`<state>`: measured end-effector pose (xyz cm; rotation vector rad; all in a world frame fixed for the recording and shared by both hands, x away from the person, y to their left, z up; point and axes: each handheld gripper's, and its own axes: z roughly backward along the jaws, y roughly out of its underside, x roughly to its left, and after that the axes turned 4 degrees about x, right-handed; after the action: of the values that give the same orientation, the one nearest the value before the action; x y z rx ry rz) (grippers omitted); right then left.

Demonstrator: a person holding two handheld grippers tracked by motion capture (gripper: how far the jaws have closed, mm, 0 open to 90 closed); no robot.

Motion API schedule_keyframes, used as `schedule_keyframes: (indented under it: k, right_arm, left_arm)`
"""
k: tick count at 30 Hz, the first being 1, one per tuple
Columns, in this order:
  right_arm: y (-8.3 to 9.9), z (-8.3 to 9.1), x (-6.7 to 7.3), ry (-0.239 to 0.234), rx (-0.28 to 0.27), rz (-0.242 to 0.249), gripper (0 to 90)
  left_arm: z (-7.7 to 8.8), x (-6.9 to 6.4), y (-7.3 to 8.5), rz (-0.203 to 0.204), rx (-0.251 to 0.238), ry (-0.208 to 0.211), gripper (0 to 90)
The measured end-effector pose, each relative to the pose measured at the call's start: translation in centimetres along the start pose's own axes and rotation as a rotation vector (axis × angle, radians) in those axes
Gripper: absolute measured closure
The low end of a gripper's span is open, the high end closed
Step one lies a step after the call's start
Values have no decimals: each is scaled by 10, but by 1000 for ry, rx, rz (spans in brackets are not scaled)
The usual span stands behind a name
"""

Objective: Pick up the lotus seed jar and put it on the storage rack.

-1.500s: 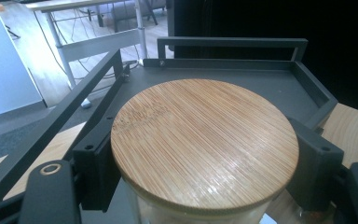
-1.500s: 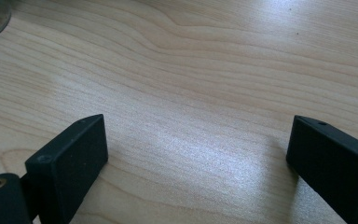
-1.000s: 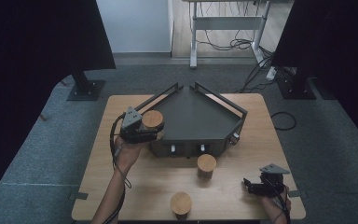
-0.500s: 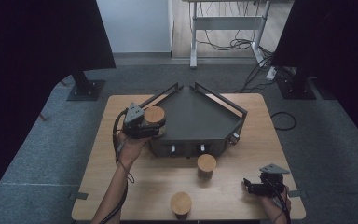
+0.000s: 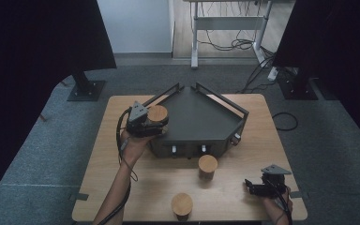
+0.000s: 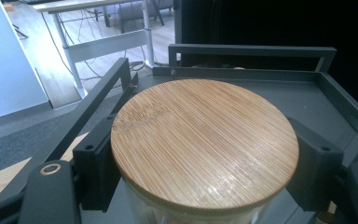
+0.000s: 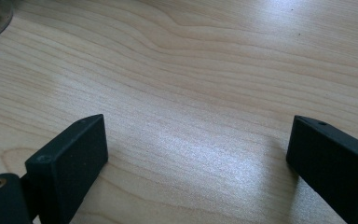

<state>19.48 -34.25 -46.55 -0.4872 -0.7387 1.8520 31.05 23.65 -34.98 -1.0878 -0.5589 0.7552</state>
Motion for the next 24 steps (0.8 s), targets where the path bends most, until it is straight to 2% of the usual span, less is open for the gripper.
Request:
schedule_keyframes:
  k: [24]
  right_arm:
    - [0,0,0,-2,0,1,45]
  left_arm:
    - [-13,5,4,16,7,-2,241]
